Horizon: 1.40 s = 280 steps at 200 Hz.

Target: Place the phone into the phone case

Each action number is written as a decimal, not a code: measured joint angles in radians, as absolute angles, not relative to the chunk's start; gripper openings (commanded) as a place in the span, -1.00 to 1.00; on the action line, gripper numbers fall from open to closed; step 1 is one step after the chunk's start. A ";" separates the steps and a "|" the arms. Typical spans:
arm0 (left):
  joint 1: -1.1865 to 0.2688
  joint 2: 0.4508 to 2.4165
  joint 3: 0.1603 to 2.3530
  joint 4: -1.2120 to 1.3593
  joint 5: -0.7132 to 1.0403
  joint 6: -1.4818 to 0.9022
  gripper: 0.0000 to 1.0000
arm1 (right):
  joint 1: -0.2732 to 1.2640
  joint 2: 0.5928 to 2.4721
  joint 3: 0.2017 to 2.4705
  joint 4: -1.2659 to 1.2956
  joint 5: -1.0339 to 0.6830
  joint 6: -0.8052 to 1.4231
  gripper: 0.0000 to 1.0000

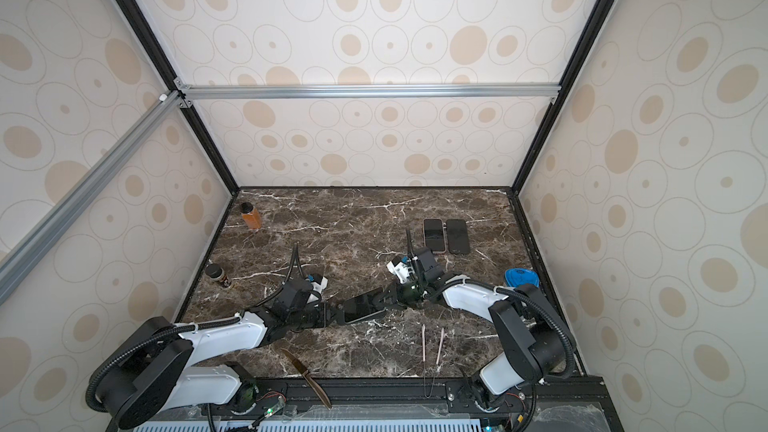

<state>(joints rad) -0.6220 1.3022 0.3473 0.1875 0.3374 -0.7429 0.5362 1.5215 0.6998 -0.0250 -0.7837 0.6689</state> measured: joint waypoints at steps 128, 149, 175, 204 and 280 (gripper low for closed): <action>-0.626 1.346 0.347 0.264 0.358 -0.747 -0.58 | 0.534 1.562 0.700 0.010 -0.812 0.672 -1.00; -0.626 1.346 0.347 0.264 0.358 -0.747 -0.59 | 0.533 1.569 0.700 0.020 -0.819 0.673 -1.00; -0.626 1.346 0.347 0.266 0.358 -0.747 -0.59 | 0.532 1.575 0.700 0.027 -0.825 0.675 -1.00; -0.626 1.349 0.347 0.268 0.360 -0.748 -0.60 | 0.529 1.585 0.700 0.036 -0.835 0.677 -1.00; -0.624 1.350 0.347 0.274 0.365 -0.764 -0.59 | 0.524 1.617 0.700 0.062 -0.858 0.677 -1.00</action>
